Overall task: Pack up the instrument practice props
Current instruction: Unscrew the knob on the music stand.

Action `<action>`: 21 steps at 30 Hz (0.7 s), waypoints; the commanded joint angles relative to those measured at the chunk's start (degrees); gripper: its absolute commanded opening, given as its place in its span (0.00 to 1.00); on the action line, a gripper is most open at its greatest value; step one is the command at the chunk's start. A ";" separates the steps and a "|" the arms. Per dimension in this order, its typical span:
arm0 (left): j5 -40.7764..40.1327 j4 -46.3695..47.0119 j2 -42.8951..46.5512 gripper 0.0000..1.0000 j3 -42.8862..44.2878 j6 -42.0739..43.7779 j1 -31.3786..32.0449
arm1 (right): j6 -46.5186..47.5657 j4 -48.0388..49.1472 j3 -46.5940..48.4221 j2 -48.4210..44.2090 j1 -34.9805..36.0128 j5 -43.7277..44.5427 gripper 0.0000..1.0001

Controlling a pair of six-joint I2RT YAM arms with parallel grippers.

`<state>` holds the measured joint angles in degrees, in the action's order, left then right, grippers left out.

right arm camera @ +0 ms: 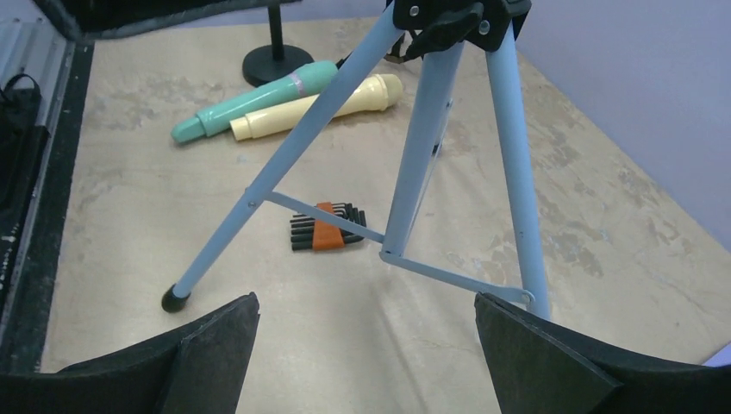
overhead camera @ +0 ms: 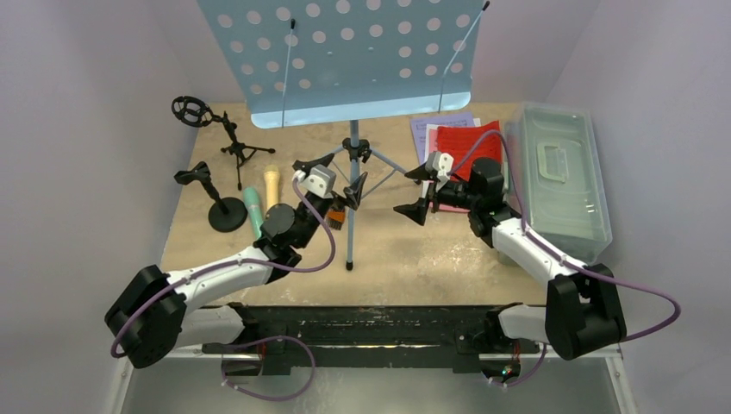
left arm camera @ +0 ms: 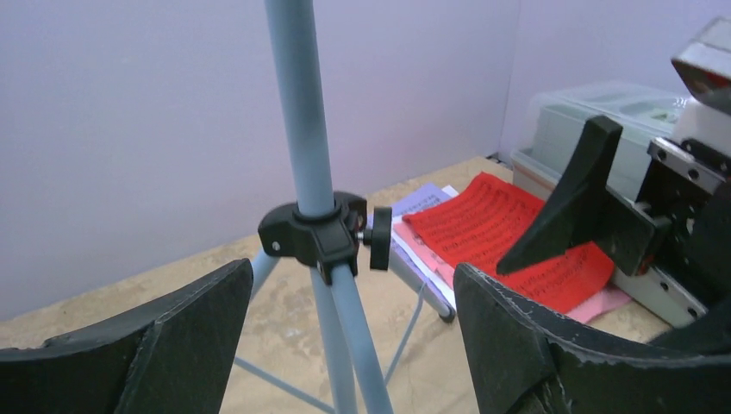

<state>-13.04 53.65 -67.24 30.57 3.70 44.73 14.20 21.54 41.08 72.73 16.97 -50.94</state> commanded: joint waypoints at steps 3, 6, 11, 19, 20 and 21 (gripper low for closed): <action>-0.79 8.02 -5.69 0.75 7.09 0.17 -3.11 | 8.63 2.99 -0.67 -0.19 -0.10 -0.09 0.99; 1.43 10.17 -8.45 0.68 9.26 -2.30 -5.48 | 8.94 2.98 -0.70 0.02 -0.10 -0.39 0.99; 5.76 10.03 -12.45 0.60 14.11 -3.27 -7.05 | 9.47 3.76 -0.21 0.91 -0.16 0.66 0.99; 8.90 10.53 -16.32 0.54 18.19 -2.60 -7.48 | 12.37 8.94 6.29 11.40 1.31 4.93 0.96; 8.91 10.10 -16.42 0.53 18.58 -2.41 -7.52 | 13.89 8.77 7.57 12.59 2.14 6.39 0.96; 8.95 9.77 -16.43 0.51 18.91 -2.15 -7.66 | 15.41 8.44 9.36 13.90 3.01 7.70 0.96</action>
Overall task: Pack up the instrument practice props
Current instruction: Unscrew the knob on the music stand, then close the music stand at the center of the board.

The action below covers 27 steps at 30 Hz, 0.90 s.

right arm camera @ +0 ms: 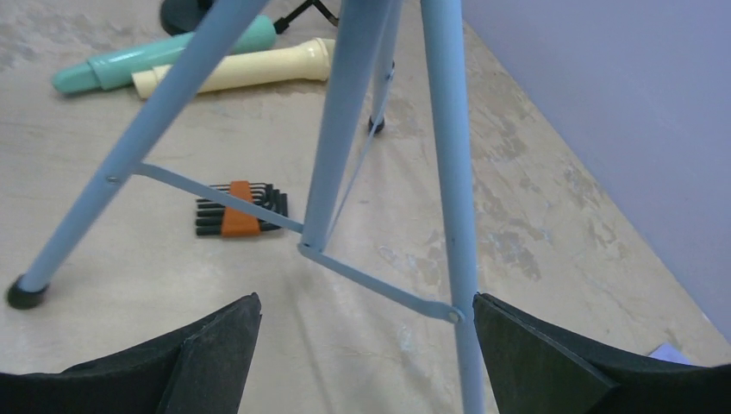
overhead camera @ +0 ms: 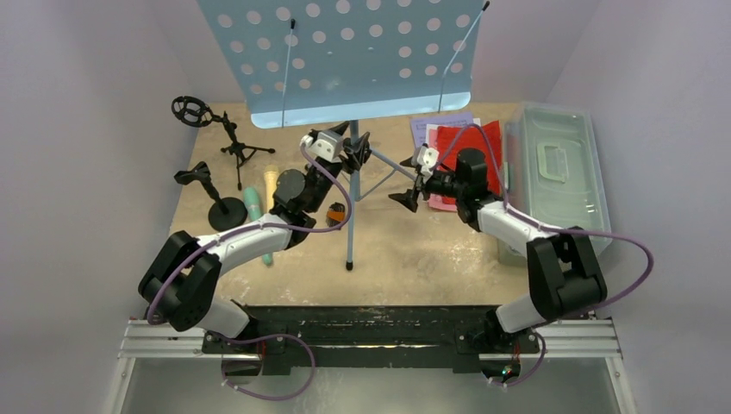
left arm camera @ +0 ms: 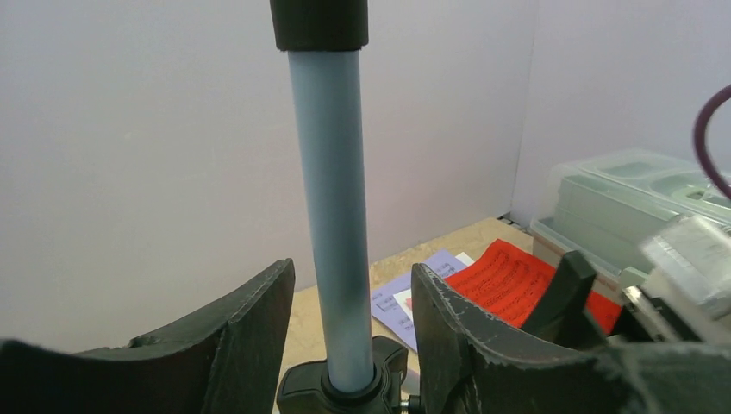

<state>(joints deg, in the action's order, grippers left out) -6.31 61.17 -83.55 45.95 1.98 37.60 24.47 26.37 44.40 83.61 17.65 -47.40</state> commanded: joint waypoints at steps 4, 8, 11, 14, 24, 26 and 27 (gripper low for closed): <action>2.16 0.23 0.03 0.37 4.89 0.75 -0.84 | 5.01 3.51 11.68 7.96 3.95 9.09 0.93; 2.00 -0.69 0.33 0.14 5.19 1.43 -1.03 | 4.38 2.71 15.30 12.07 4.29 11.59 0.87; 2.31 -1.92 0.48 0.03 5.58 1.38 -1.15 | 6.34 0.69 16.39 13.71 4.88 12.15 0.78; 2.78 -3.00 0.62 0.00 6.07 1.07 -1.18 | 10.12 -4.04 18.12 14.38 5.02 8.05 0.56; 5.93 -11.01 3.16 0.00 8.13 -1.52 -1.15 | -1.18 -1.89 21.02 8.75 5.03 -7.11 0.00; 7.09 -12.17 3.38 0.00 8.48 -2.90 -1.20 | -4.79 0.58 20.74 8.28 5.02 -8.62 0.00; 7.92 -12.50 3.51 0.00 8.45 -3.77 -1.18 | -6.52 2.12 20.40 8.17 4.97 -9.00 0.00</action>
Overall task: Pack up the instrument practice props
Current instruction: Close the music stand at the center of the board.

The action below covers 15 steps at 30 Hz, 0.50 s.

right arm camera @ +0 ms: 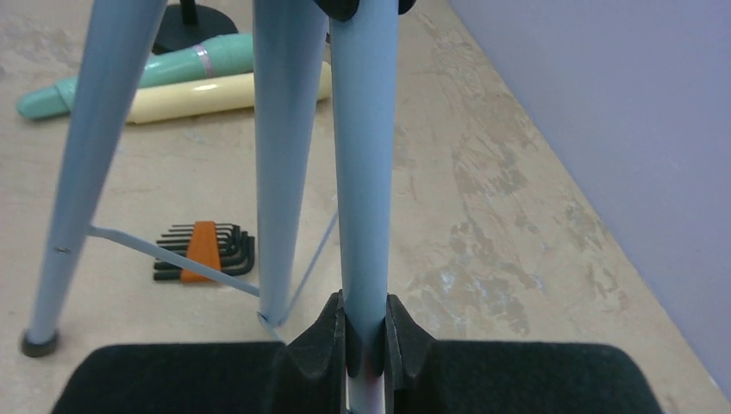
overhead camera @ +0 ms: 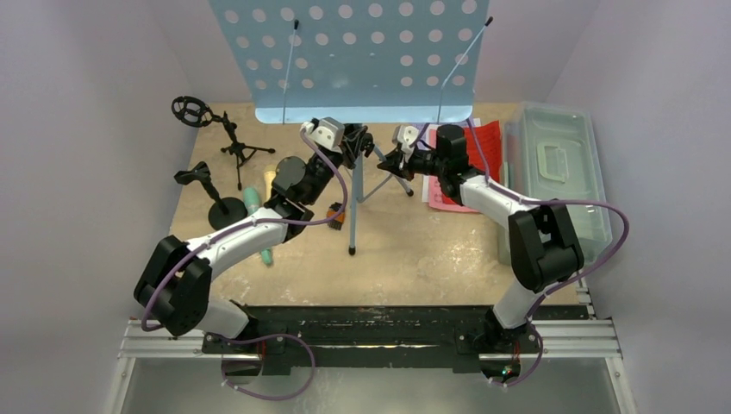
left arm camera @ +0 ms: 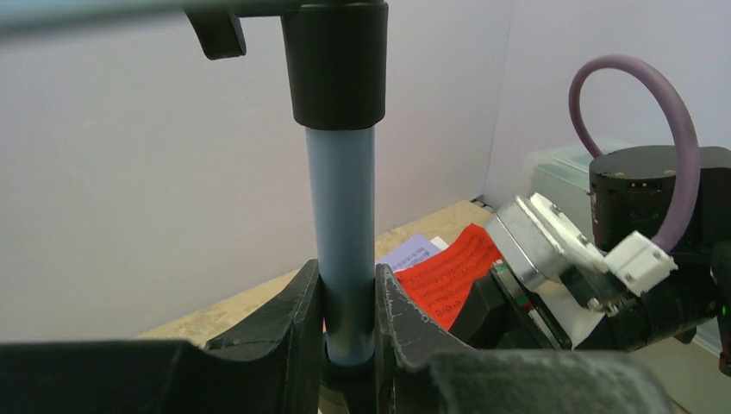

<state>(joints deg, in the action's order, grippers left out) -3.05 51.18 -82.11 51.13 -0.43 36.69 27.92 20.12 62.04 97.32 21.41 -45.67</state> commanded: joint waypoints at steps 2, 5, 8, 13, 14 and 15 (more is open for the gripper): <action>5.91 -3.08 2.35 0.00 2.94 -2.55 -0.27 | -13.53 11.92 1.55 -5.69 1.26 -11.38 0.00; 6.82 -2.67 2.72 0.00 1.66 -4.12 -0.29 | -19.40 17.82 -0.67 -5.66 1.26 -11.87 0.00; 7.78 -2.26 2.74 0.00 0.38 -5.41 -0.25 | -23.29 22.45 -2.44 -5.31 1.22 -11.73 0.00; 9.21 -1.35 3.27 0.00 -1.47 -7.61 -0.29 | -24.16 25.70 -5.44 -5.40 0.90 -12.03 0.00; 9.32 -1.34 3.59 0.00 -1.68 -8.13 -0.22 | -23.99 26.06 -5.85 -5.27 0.74 -12.13 0.00; 9.60 -1.41 3.80 0.00 -1.90 -8.51 -0.28 | -23.97 26.45 -6.07 -4.94 0.56 -12.35 0.00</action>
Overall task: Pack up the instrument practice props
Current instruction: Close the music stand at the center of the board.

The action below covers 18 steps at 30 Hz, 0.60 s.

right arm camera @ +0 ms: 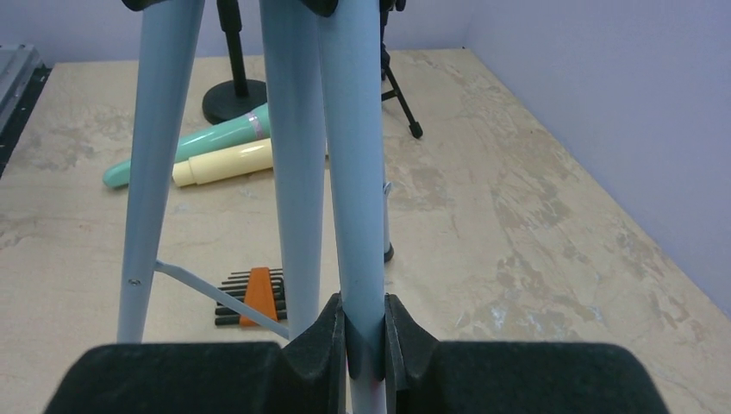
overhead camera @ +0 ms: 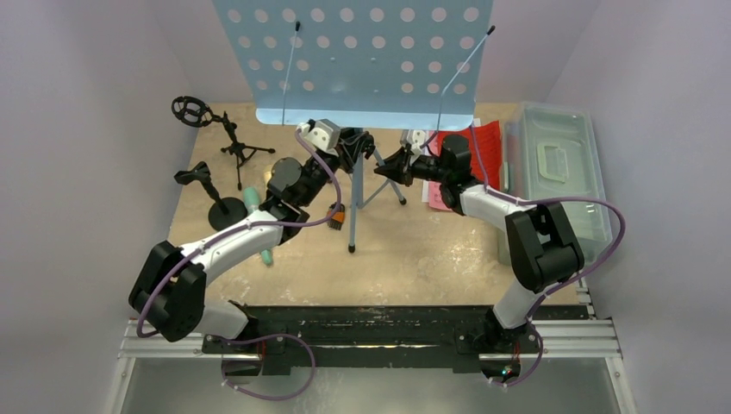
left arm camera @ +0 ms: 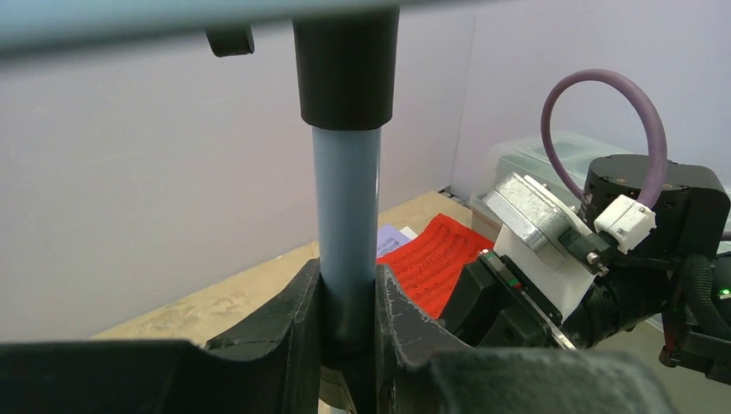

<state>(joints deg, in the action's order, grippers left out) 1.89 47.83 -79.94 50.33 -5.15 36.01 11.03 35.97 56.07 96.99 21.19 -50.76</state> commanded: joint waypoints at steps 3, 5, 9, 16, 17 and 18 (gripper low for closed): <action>5.32 1.54 2.62 0.18 -1.67 -4.48 0.42 | -7.18 11.52 -0.64 -3.97 0.69 -7.53 0.00; 5.07 0.67 3.49 0.32 -1.79 -4.75 0.43 | -7.29 11.85 -0.78 -3.75 0.69 -7.47 0.00; 3.87 -4.49 5.99 0.52 -0.86 -4.62 0.39 | -7.04 11.84 -1.05 -4.00 0.58 -7.42 0.00; 2.79 -9.57 12.25 0.73 -5.03 -7.18 0.43 | -6.78 11.60 -1.41 -3.95 0.18 -7.74 0.00; 2.69 -10.31 12.93 0.75 -5.66 -7.40 0.45 | -6.88 11.66 -1.45 -3.83 0.09 -7.77 0.00; 2.54 -11.44 13.63 0.76 -6.09 -7.56 0.41 | -6.89 11.56 -1.44 -3.76 0.00 -7.77 0.00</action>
<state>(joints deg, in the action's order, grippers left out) 4.49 39.51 -69.58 46.26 -10.46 36.40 7.70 41.63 53.91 96.99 21.37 -55.59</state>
